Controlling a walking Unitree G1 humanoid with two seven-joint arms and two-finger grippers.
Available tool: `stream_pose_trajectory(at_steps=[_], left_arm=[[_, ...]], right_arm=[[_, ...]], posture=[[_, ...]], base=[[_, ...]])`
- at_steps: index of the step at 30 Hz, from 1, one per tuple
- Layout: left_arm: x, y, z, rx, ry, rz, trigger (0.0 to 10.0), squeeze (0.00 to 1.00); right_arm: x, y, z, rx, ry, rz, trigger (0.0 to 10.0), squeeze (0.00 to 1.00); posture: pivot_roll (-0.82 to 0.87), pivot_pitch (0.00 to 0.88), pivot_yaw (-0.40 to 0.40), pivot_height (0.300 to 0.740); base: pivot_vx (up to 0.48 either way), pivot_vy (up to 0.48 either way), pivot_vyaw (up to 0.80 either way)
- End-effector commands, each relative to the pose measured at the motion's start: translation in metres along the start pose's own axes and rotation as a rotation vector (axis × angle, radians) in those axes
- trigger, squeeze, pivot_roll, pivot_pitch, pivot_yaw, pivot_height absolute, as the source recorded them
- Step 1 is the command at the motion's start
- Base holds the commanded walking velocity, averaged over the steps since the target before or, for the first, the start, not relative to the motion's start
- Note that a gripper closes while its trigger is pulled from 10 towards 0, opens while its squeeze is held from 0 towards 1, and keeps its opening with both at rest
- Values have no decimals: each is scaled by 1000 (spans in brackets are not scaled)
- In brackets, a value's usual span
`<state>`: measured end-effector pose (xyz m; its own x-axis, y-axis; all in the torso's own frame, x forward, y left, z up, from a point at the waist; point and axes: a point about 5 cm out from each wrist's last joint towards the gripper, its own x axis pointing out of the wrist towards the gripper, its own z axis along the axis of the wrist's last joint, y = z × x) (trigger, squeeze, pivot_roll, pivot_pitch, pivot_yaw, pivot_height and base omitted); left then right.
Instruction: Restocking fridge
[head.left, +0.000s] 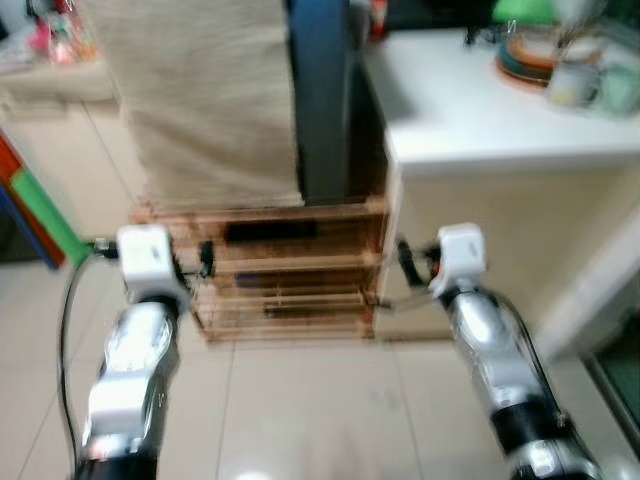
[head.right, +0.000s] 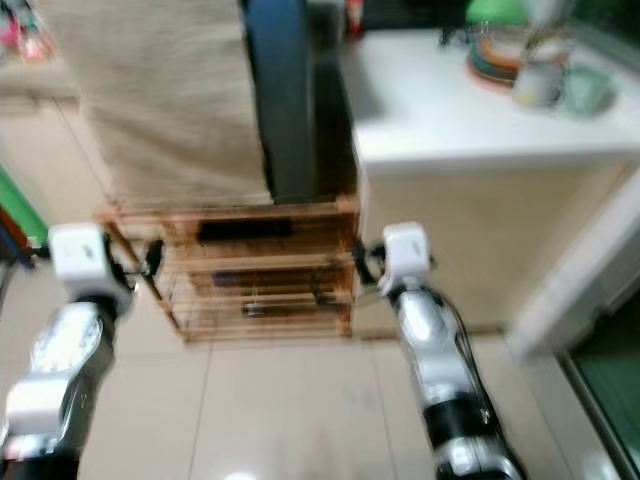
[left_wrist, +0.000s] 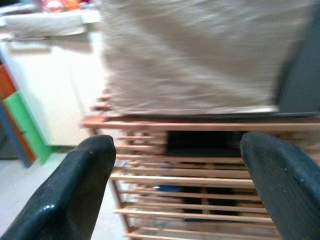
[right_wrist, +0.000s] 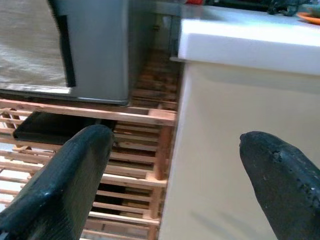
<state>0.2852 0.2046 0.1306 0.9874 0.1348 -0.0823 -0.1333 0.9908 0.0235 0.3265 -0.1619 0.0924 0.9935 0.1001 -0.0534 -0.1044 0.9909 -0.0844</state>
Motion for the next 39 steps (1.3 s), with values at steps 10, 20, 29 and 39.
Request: stream_pose_trajectory(at_steps=[10,20,29,39], left_arm=[[2,-2,-2,-3,3,-67,10000,0],[2,0,-3,5,2,-72,10000,0],[1,-2,-1,-21,-11,-108,10000,0],[1,-8,-3,-1,-3,-131,10000,0]], right_arm=[[-1,-1,-4,-18,-1,-29,10000,0],[-6,-6,-10,-27,5,-61,10000,0],[-11,-8,-13,-24,2,-85,10000,0],[-21,-10,-14,-28,-31,-91,10000,0]], posture=[[-103,0,66,740],[-103,0,68,740],[-108,0,75,740],[-118,0,79,740]], base=[[103,424,0],[0,452,0],[0,480,-243],[0,480,-728]])
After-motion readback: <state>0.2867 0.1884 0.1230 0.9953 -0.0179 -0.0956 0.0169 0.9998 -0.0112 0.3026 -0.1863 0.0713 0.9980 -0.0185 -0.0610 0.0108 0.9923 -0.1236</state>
